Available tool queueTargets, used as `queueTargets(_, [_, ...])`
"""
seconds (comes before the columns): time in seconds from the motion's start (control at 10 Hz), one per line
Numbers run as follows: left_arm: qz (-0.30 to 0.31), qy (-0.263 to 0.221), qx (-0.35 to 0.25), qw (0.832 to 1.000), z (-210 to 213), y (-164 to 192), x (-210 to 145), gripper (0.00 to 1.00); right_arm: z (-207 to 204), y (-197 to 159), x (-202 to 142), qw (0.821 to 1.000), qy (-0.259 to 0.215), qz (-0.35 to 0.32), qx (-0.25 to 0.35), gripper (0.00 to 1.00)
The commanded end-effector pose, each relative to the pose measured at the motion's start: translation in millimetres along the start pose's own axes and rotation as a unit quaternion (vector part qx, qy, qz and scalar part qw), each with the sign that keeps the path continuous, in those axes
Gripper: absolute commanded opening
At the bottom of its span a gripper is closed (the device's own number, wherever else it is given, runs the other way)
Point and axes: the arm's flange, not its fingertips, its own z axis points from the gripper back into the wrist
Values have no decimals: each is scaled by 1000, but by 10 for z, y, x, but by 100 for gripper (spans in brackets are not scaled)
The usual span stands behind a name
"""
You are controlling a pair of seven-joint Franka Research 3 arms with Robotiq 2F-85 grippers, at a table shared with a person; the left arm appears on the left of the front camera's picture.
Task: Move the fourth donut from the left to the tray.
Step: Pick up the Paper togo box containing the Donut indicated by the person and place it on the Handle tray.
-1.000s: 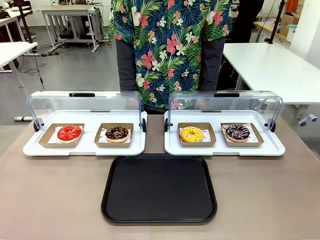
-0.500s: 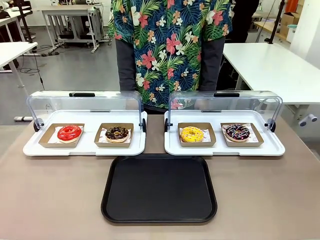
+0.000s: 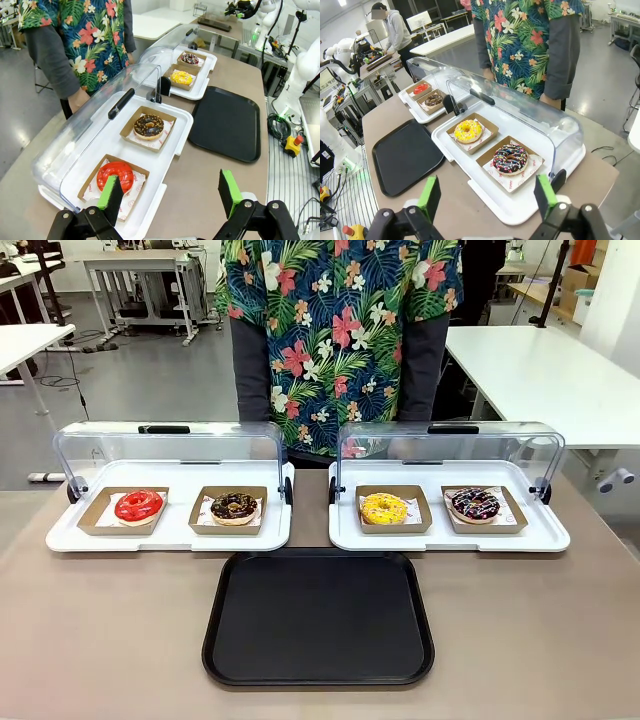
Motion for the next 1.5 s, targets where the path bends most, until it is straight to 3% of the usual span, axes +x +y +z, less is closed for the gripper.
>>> queueTargets(0.0, [-5,1,-5,1000,5,-15,9,100,-13,-31,37,1000,-13,13,1,100])
queueTargets(1.4, [-5,1,-5,1000,5,-15,9,100,-13,-31,37,1000,-13,13,1,100])
